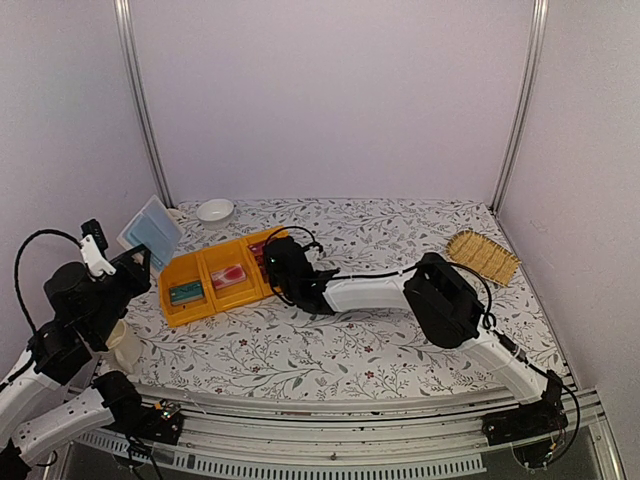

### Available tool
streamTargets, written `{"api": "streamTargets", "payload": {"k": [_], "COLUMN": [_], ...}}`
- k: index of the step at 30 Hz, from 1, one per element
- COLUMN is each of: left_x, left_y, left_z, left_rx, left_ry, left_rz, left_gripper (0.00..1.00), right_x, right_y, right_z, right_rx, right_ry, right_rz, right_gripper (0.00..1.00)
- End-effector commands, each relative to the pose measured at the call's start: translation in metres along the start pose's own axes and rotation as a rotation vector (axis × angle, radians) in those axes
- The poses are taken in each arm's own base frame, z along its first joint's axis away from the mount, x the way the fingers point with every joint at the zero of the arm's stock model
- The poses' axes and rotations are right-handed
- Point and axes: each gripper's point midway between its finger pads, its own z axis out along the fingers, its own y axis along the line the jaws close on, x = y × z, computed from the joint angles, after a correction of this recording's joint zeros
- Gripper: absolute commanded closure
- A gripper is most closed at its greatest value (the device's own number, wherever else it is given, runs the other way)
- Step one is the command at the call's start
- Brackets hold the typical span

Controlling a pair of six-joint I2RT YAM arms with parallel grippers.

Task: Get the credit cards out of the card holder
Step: Place the credit card in the card box.

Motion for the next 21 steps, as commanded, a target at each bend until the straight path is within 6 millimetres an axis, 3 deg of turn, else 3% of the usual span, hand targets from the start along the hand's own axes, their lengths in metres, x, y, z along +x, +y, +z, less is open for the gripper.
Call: {"api": "streamTargets", "payload": {"k": [1, 13, 21], "left_x": [-0.006, -0.006, -0.008], "left_y": [-0.002, -0.002, -0.002], "left_z": [-0.001, -0.002, -0.003], "left_rx": [0.017, 0.021, 0.022], "left_ry": [-0.024, -0.028, -0.035], "left_rz": [-0.010, -0.013, -0.016], "left_gripper": [1.00, 1.00, 1.00], "right_x": [-0.015, -0.014, -0.015], "right_y": [-0.007, -0.012, -0.022], "right_z": [0.006, 0.003, 0.003], "right_rx": [-0.008, 0.024, 0.054], "right_ry": [-0.093, -0.110, -0.110], "right_rz": [-0.006, -0.022, -0.012], "right_gripper": [0.99, 0.98, 0.91]}}
